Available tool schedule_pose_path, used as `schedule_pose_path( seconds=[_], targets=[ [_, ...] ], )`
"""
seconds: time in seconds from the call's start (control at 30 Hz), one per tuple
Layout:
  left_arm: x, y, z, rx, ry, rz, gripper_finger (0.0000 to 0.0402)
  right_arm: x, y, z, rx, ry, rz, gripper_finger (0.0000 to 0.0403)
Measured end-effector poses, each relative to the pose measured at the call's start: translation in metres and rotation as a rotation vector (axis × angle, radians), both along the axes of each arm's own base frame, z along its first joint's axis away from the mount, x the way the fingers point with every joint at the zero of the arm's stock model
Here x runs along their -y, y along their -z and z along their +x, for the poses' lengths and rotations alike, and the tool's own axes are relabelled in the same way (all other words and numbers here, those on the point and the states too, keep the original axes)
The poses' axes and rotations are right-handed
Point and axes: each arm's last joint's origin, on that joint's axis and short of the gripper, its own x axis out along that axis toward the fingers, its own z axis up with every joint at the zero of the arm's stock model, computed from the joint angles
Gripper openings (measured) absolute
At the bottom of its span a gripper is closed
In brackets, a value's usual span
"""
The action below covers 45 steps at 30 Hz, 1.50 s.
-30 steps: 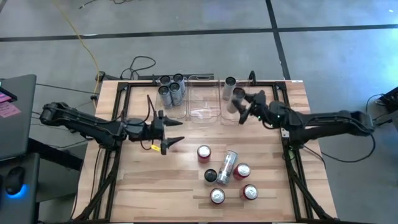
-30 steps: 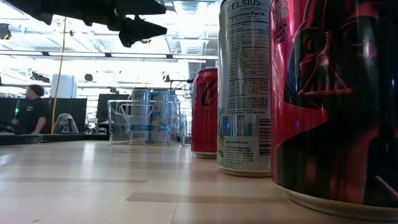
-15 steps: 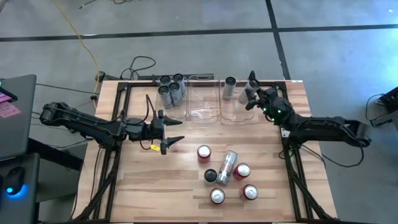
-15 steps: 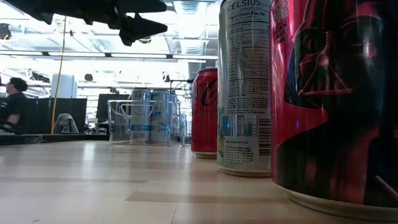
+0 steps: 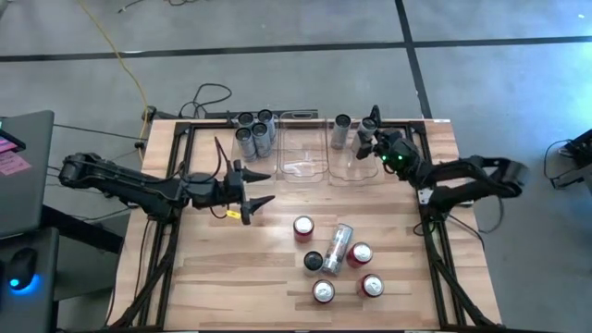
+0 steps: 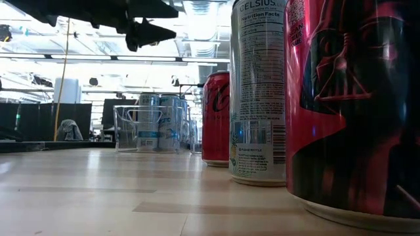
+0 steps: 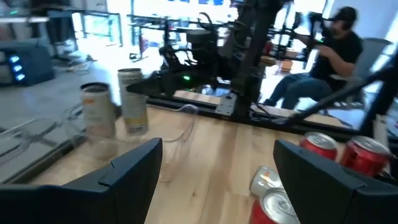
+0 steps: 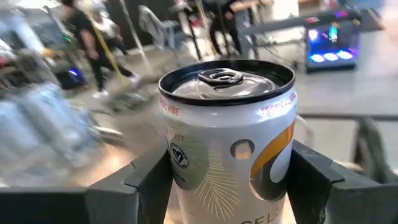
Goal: Sort soda cans
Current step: Put the white-yellow soda can into the right transparent bin
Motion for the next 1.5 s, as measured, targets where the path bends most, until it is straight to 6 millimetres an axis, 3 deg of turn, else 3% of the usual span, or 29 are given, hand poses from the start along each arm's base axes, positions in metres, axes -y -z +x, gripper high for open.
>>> schedule_pose_path(
  seconds=[0.33,0.73,1.07,1.5],
  targets=[
    [-0.001,0.000,0.000,-0.003,-0.038,-0.007,0.0304,0.012,0.008,0.001,-0.030,0.025,-0.040,0.0257],
    [-0.002,-0.001,-0.001,0.018,-0.075,-0.035,0.0304,0.029,0.014,0.012,-0.108,-0.072,-0.037,0.0258],
    [0.001,0.001,0.000,-0.003,-0.038,-0.013,0.0304,0.028,0.016,0.015,-0.134,-0.089,-0.049,0.0261],
    [0.014,0.001,-0.001,-0.030,0.077,0.078,0.0304,0.020,0.005,0.016,-0.167,-0.118,-0.098,0.0326]
  ],
)
